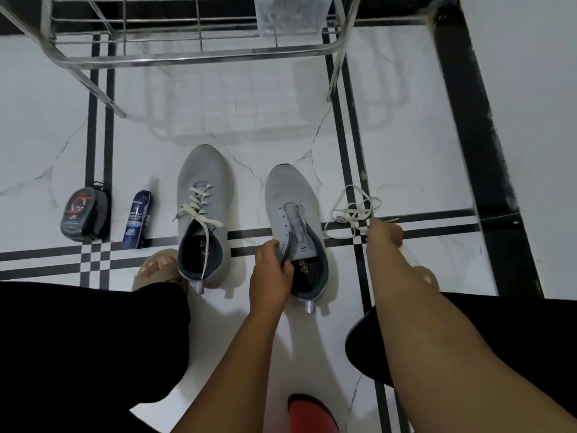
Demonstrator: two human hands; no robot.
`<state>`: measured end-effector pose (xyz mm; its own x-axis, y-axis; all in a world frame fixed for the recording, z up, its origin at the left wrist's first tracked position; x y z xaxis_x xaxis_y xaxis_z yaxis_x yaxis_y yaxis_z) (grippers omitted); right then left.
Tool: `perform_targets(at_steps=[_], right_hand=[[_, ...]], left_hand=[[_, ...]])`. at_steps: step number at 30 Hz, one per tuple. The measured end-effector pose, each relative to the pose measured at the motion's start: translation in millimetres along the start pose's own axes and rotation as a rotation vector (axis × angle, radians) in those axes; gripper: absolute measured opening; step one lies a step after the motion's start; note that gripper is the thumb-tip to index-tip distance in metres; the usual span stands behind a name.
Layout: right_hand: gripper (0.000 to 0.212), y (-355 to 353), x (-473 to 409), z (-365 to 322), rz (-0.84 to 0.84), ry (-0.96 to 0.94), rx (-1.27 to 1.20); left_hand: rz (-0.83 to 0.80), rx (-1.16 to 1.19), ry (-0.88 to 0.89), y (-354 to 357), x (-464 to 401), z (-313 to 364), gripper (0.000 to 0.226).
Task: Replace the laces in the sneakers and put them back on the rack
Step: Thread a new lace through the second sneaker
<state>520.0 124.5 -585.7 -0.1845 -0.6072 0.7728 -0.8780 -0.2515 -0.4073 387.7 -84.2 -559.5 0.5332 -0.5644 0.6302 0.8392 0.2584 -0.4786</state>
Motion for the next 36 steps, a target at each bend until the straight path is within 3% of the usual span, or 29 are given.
perform_targets(at_steps=[3,8,11,14,20,25,29,36], right_hand=[[0.022,20,20,-14,0.003,-0.130,0.077],[0.021,62,67,-26,-0.295,-0.343,0.034],[0.017,76,97,-22,-0.368,-0.412,0.014],[0.016,80,122,6,-0.418,-0.354,0.013],[0.019,69,138,80,-0.371,-0.158,0.041],[0.015,61,151,95,-0.254,-0.175,0.100],[0.013,59,150,101,-0.294,-0.145,0.094],[0.015,65,140,112,-0.371,-0.181,0.166]], left_hand=[[-0.006,0.051,-0.043,-2,4,-1,0.039],[-0.035,0.030,-0.127,-6,28,-6,0.045],[-0.075,-0.020,-0.207,-4,45,-13,0.032],[-0.141,-0.053,-0.297,-1,63,-25,0.028],[-0.250,-0.088,-0.409,-3,77,-47,0.066],[-0.117,-0.149,-0.275,-15,69,-29,0.054],[-0.090,-0.280,-0.172,-20,57,-21,0.043],[-0.037,-0.299,-0.159,-8,49,-21,0.043]])
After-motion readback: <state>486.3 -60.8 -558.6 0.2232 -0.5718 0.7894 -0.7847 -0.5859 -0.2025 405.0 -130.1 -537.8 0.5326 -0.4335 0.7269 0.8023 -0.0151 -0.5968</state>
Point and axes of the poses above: each hand's wrist, its own x-axis away from the middle knuckle, its own y-axis out of the palm, z = x × y, the point moved 3 cm from there along -x, towards the middle knuckle, and after that the axes turned 10 degrees about -z, right-handed, at the moved point
